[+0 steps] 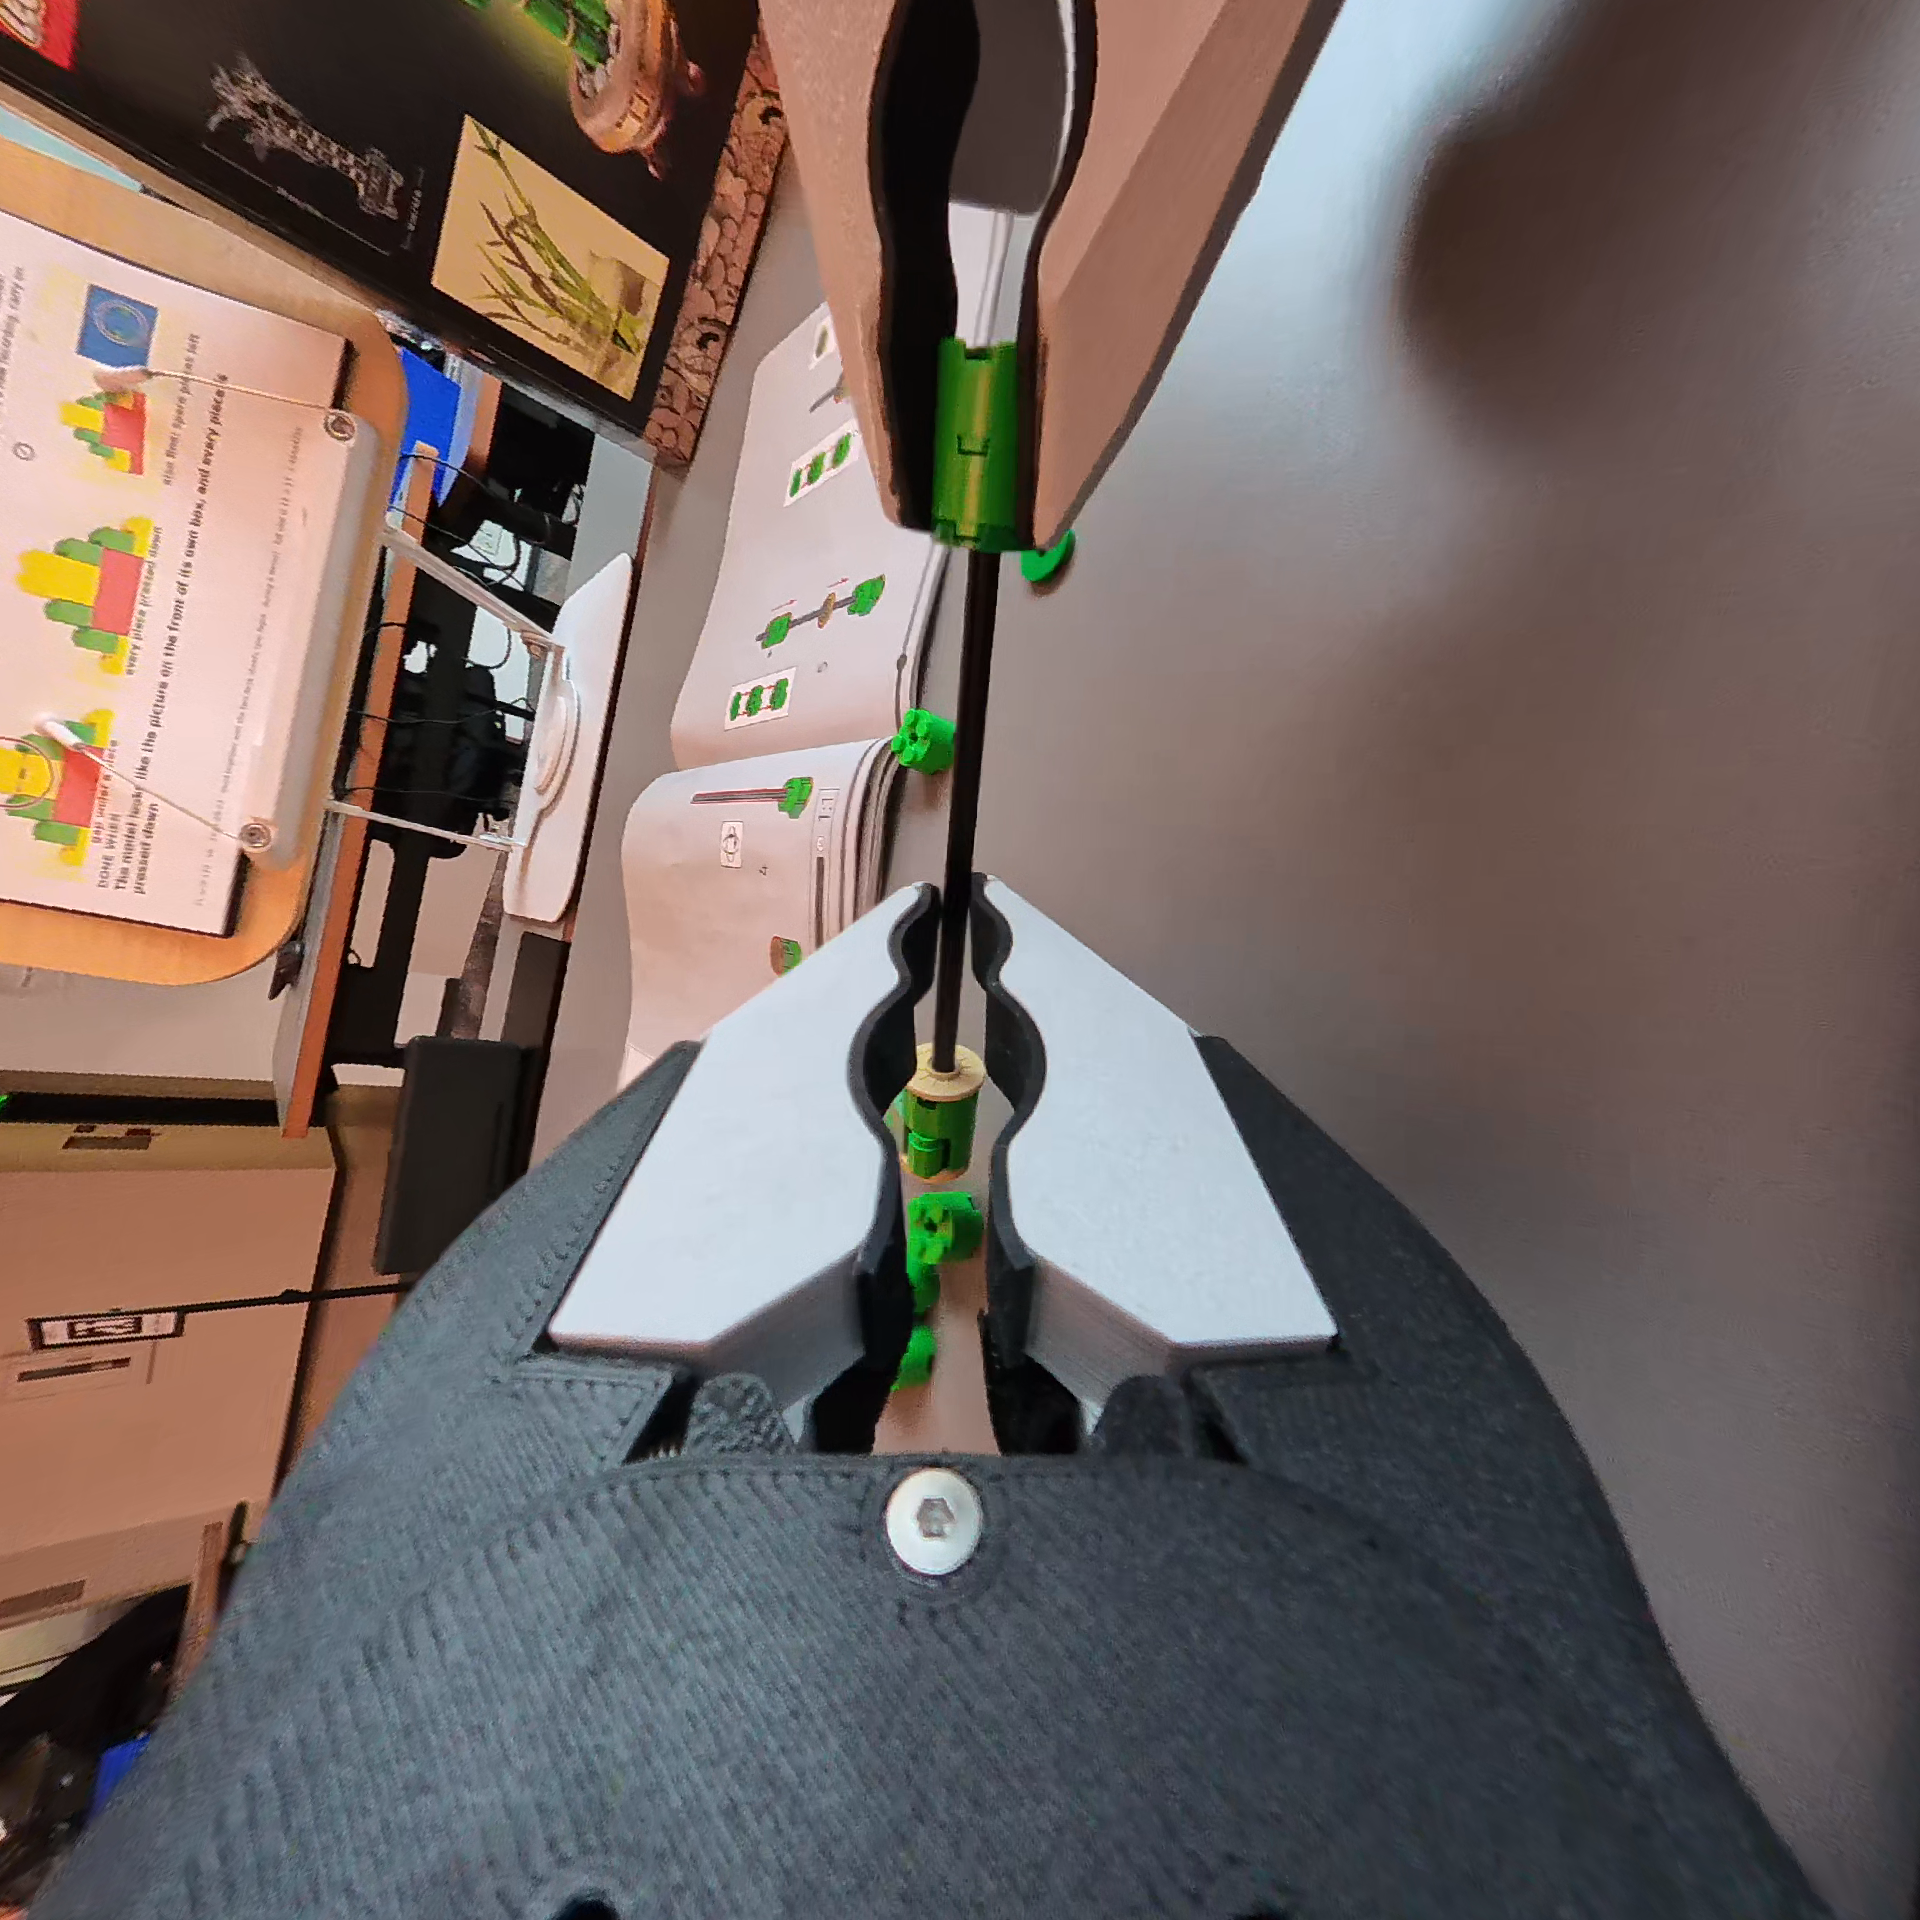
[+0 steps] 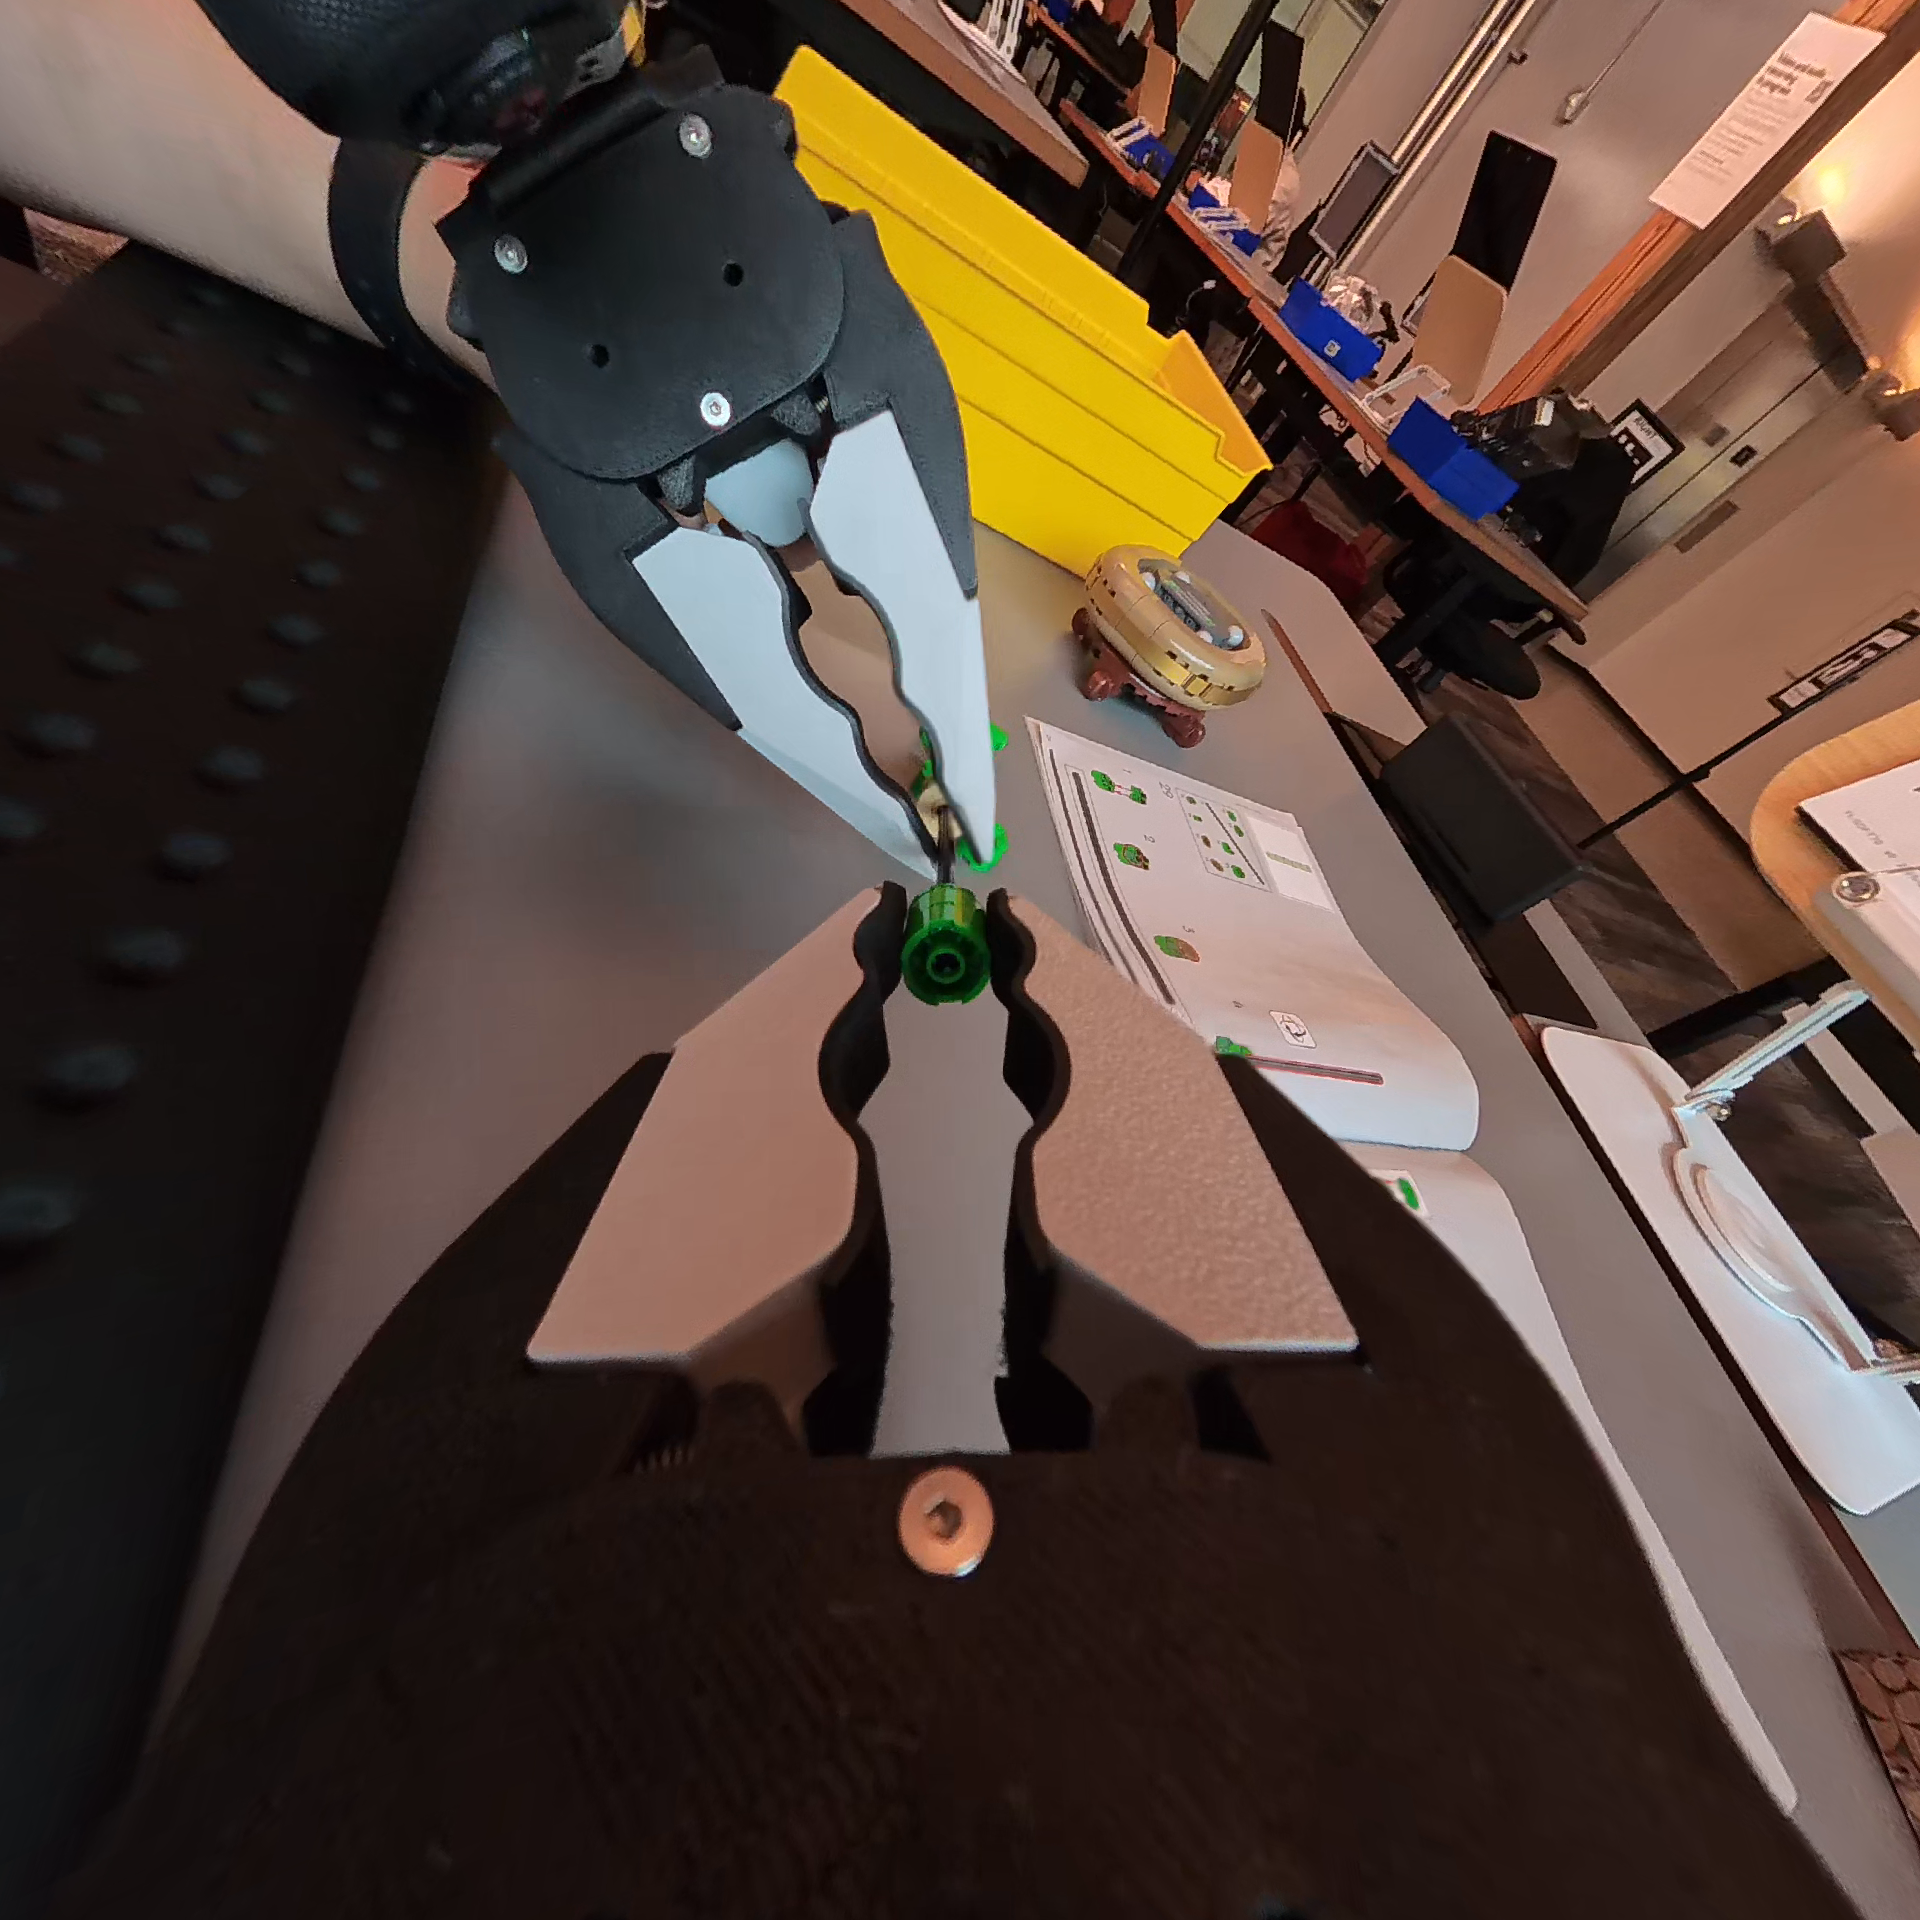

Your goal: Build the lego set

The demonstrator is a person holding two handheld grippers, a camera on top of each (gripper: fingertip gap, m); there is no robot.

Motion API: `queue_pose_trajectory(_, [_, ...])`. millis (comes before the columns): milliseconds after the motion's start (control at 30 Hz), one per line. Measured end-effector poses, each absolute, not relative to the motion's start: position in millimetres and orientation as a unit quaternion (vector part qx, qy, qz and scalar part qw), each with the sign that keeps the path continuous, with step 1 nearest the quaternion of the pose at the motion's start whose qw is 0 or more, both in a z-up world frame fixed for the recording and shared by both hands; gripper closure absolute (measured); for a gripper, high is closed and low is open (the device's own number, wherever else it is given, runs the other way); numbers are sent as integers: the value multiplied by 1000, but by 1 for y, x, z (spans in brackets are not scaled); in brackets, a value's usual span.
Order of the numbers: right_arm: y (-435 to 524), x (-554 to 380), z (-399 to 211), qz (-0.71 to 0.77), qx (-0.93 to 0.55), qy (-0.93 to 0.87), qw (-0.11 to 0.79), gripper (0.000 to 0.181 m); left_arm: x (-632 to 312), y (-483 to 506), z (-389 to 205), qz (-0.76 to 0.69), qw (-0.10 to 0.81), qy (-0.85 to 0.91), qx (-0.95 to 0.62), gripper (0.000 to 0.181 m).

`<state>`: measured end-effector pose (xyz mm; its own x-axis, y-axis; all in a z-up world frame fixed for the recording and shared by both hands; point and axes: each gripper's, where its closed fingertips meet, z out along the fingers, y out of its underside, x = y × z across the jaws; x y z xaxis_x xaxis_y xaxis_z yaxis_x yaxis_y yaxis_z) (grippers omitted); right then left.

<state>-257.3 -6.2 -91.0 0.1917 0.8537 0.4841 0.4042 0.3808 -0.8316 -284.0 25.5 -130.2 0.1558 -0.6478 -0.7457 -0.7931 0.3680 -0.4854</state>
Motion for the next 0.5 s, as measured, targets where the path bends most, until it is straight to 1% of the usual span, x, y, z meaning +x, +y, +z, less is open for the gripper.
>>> queue_pose_trajectory(33, [-7, -257, -90, 197, -518, -605, 572, 167, -284, 26, -129, 76, 521, 644, -555, 175])
queue_pose_trajectory(67, [-7, -257, -90, 196, -516, -605, 574, 167, -284, 26, -128, 82, 522, 646, -551, 173])
queue_pose_trajectory(167, [-8, -258, -88, 197, -510, -607, 577, 167, -284, 26, -129, 94, 524, 651, -542, 177])
queue_pose_trajectory(267, [-10, -258, -87, 199, -506, -606, 580, 167, -285, 27, -128, 97, 527, 646, -544, 171])
queue_pose_trajectory(333, [-10, -257, -85, 200, -506, -605, 582, 167, -285, 26, -128, 89, 526, 647, -545, 174])
queue_pose_trajectory(367, [-10, -257, -85, 203, -505, -604, 582, 167, -285, 24, -129, 82, 523, 650, -545, 179])
queue_pose_trajectory(500, [-9, -257, -85, 218, -513, -598, 577, 167, -286, 23, -129, 73, 511, 655, -552, 179])
